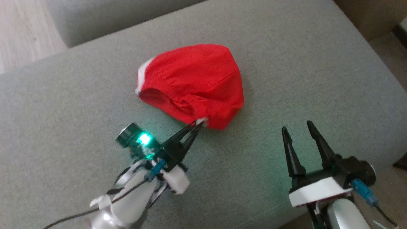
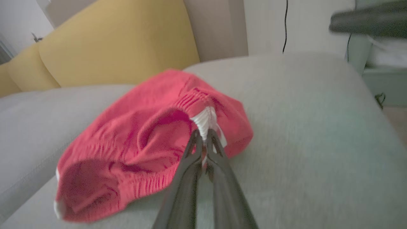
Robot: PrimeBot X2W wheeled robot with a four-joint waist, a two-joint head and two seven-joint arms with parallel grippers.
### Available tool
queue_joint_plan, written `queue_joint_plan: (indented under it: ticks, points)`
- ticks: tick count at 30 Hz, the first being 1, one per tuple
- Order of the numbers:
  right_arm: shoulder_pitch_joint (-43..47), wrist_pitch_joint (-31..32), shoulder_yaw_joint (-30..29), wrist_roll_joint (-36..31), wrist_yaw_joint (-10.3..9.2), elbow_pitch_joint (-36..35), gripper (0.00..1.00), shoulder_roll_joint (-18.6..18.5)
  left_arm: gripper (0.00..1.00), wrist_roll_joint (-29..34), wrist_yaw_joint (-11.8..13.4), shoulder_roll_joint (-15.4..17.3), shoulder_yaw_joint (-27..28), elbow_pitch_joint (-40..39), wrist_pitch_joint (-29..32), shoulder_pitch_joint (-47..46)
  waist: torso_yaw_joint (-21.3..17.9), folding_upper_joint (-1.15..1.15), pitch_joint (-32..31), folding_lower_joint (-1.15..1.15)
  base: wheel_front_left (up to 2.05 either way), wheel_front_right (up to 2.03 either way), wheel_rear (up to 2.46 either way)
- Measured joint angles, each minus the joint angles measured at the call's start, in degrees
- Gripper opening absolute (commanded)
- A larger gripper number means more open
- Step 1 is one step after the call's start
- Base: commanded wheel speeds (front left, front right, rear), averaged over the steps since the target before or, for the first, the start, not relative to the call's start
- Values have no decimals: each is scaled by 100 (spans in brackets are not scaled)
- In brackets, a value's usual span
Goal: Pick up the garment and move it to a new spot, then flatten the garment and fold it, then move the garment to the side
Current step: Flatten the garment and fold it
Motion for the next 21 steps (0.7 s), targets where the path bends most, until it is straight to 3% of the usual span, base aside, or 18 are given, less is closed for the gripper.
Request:
queue_joint_plan:
  ticks: [4, 13, 17, 21]
  points:
    - [172, 0, 8, 49, 0, 52, 100, 0, 0, -524, -125, -164, -69, -466, 0, -335, -9, 0, -212, 0, 0, 0, 0]
    - [330, 0, -4, 73, 0, 123, 100, 0, 0, -1541, -168, -79, -322, -915, 93, -1987, 109, 0, -591, -1, 0, 0, 0]
    - [391, 0, 23, 90, 0, 125, 100, -1, 0, -1875, -168, 191, -347, -839, 568, -2379, 302, 0, -641, -1, 0, 0, 0]
    - [452, 0, 46, 216, 0, 238, 100, -1, 0, -2269, -168, 655, -700, -642, 978, -2072, 497, 0, -635, -1, 0, 0, 0]
